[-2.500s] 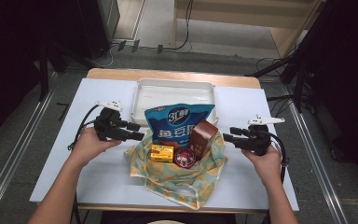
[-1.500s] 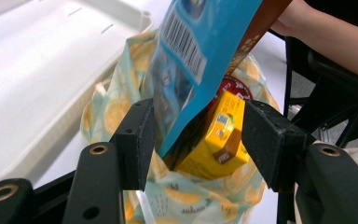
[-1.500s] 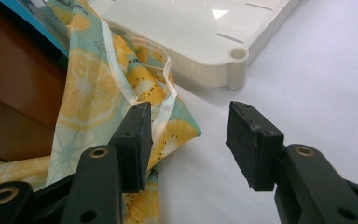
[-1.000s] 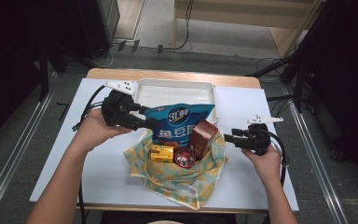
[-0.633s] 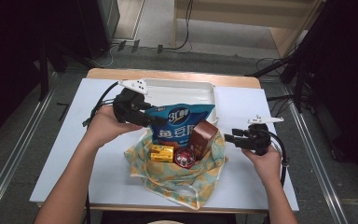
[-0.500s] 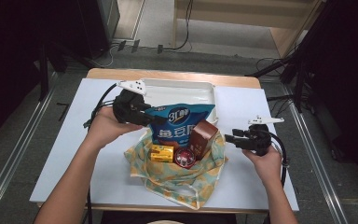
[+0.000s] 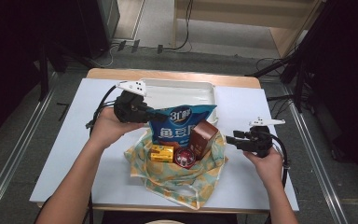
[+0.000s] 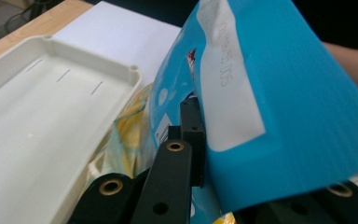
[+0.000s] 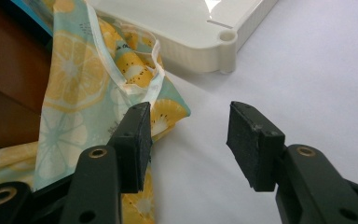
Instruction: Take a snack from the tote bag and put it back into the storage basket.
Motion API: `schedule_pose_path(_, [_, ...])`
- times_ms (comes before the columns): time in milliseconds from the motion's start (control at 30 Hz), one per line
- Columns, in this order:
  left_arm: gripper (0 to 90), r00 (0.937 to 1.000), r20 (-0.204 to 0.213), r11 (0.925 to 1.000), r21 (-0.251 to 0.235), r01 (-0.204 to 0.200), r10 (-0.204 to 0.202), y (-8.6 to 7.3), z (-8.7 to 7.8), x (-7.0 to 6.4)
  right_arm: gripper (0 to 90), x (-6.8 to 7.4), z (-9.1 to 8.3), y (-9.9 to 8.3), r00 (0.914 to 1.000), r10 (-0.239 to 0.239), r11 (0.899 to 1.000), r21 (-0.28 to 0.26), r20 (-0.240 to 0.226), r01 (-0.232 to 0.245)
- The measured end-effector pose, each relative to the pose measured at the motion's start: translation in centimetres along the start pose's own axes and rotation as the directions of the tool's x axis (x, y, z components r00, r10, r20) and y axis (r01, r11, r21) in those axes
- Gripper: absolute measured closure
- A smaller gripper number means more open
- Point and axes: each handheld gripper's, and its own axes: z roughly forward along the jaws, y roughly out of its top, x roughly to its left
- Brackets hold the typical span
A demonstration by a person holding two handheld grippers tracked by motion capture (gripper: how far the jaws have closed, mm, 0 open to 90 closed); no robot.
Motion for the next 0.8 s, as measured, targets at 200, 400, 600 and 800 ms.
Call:
schedule_pose_path(200, [89.8,0.9999,0.006,0.9994,-0.033,-0.009,0.01,1.1,-0.5,-0.3,49.8,0.0,-0.1,0.0,0.9999,0.008,1.0,-0.011,-0.008,-0.009])
schedule_pose_path(400, [90.0,0.9999,-0.002,0.9971,-0.075,-0.015,0.015,2.1,-1.1,-0.4,49.4,-0.1,-0.1,0.0,0.9999,0.004,1.0,-0.009,-0.009,-0.004])
schedule_pose_path(600, [90.0,0.9995,-0.02,0.9927,-0.118,-0.027,0.024,3.1,-1.8,-0.8,49.4,0.0,0.0,0.0,1.0,0.0,1.0,-0.009,-0.01,0.0])
schedule_pose_path(800, [90.0,0.9987,-0.038,0.9913,-0.126,-0.039,0.034,4.7,-2.6,-1.0,49.4,0.0,0.0,0.0,1.0,0.0,1.0,-0.01,-0.006,0.0])
